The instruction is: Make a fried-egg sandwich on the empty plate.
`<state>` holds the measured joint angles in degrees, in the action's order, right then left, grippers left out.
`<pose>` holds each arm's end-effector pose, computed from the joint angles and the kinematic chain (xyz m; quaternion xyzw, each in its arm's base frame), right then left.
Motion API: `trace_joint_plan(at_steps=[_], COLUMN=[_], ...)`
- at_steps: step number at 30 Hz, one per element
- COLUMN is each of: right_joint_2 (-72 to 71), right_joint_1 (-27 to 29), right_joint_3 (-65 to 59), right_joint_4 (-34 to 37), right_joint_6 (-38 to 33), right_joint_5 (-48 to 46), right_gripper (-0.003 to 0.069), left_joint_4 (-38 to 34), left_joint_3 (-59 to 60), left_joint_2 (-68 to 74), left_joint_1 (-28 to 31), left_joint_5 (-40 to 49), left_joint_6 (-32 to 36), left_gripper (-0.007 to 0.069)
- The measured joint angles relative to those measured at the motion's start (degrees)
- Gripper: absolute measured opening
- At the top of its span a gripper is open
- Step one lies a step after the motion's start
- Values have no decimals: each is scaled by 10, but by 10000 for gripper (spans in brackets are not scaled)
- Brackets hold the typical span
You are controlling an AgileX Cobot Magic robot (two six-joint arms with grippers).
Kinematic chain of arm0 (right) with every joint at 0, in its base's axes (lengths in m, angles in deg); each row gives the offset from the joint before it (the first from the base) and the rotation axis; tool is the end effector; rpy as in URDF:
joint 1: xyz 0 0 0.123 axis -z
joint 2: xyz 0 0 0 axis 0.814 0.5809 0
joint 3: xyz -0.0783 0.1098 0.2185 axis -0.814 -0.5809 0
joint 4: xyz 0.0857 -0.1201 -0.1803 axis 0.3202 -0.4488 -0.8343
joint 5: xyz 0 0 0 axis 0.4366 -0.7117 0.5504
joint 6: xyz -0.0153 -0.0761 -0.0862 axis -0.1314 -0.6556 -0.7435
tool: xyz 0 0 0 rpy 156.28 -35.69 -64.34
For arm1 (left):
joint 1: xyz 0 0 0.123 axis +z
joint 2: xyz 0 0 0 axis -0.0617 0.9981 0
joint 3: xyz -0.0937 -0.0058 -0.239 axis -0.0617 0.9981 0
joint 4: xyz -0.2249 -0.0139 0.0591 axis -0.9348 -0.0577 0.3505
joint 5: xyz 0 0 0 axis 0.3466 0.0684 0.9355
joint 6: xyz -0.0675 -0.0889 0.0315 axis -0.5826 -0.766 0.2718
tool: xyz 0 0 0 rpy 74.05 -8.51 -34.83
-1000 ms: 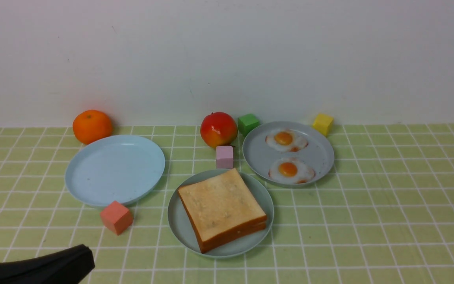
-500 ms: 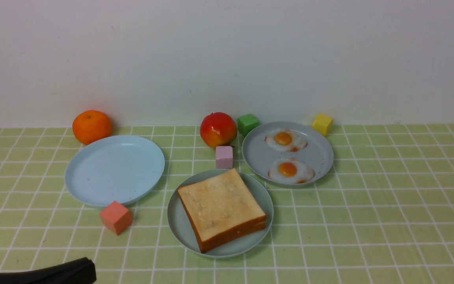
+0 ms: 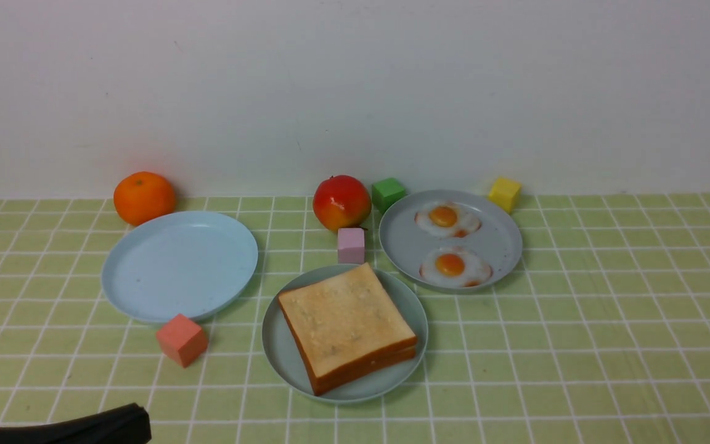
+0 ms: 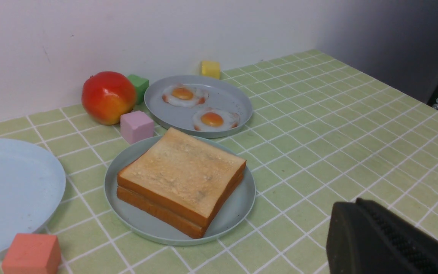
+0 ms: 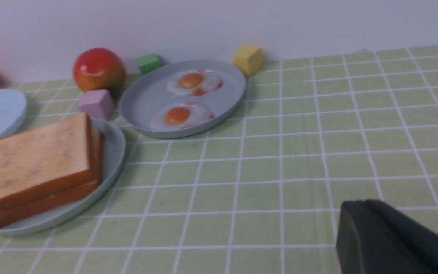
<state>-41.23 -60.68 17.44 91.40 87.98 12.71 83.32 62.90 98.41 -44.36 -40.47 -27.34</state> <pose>0.0968 0.0132 0.2019 0.0044 0.7899 0.0842 0.6074 0.0936 -0.0820 0.2504 0.2102 0.7259 -0.2780 0.5929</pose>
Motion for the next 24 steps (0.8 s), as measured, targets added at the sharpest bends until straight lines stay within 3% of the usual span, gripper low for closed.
trace_joint_plan(at_steps=[5, 24], right_joint_2=[-82, -90], right_joint_1=[32, 33], right_joint_3=[-70, -66], right_joint_4=[0, 0], right_joint_6=[-1, 8], right_joint_5=[-31, -58], right_gripper=[-13, -8], left_joint_4=[0, 0], left_joint_3=[0, 0], left_joint_2=[0, 0], left_joint_1=[0, 0], left_joint_5=[1, 4], left_joint_6=[0, 0], left_gripper=[-6, 3])
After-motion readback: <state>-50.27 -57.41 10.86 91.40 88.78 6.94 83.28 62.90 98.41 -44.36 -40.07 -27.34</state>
